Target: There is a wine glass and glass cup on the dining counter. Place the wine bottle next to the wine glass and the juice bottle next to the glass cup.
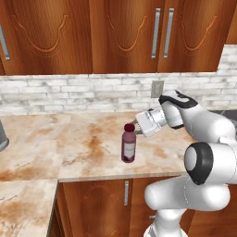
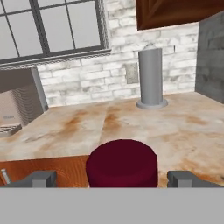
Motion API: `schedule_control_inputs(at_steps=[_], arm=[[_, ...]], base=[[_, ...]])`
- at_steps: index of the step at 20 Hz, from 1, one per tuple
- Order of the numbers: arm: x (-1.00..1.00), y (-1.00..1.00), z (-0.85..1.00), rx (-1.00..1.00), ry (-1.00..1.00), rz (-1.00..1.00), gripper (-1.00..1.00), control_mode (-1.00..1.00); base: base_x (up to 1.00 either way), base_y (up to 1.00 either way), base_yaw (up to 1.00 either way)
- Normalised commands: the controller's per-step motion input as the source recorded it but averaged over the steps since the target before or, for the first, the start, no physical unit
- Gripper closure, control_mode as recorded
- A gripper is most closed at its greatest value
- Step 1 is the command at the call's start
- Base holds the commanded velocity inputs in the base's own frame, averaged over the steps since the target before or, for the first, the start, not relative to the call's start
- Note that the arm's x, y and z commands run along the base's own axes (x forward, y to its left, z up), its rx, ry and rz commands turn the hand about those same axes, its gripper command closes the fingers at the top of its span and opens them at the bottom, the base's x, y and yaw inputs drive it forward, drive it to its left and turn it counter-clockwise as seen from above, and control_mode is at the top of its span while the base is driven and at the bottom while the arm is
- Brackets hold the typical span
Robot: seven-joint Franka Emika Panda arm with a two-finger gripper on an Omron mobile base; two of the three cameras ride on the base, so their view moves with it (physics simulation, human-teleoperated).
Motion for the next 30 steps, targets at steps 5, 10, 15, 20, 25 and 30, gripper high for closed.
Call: schedule_control_inputs(at_steps=[5,10,15,20,25,30], arm=[[0.03,0.07,-0.05,0.00,0.00,0.00,-1.00,-1.00],[0.01,0.11,-0.03,0.00,0.00,0.00,-1.00,-1.00],[0.03,0.14,0.00,0.00,0.00,0.00,-1.00,-1.00],[0.05,0.10,-0.03,0.00,0.00,0.00,1.00,-1.00],[0.03,0.02,0.00,0.00,0.00,0.00,1.00,-1.00],[-0.04,-0.04,0.15,0.00,0.00,0.00,1.00,-1.00]], base=[[0.00,0.00,0.00],[0.00,0.00,0.00],[0.00,0.00,0.00],[0.00,0.00,0.00],[0.00,0.00,0.00],[0.00,0.00,0.00]])
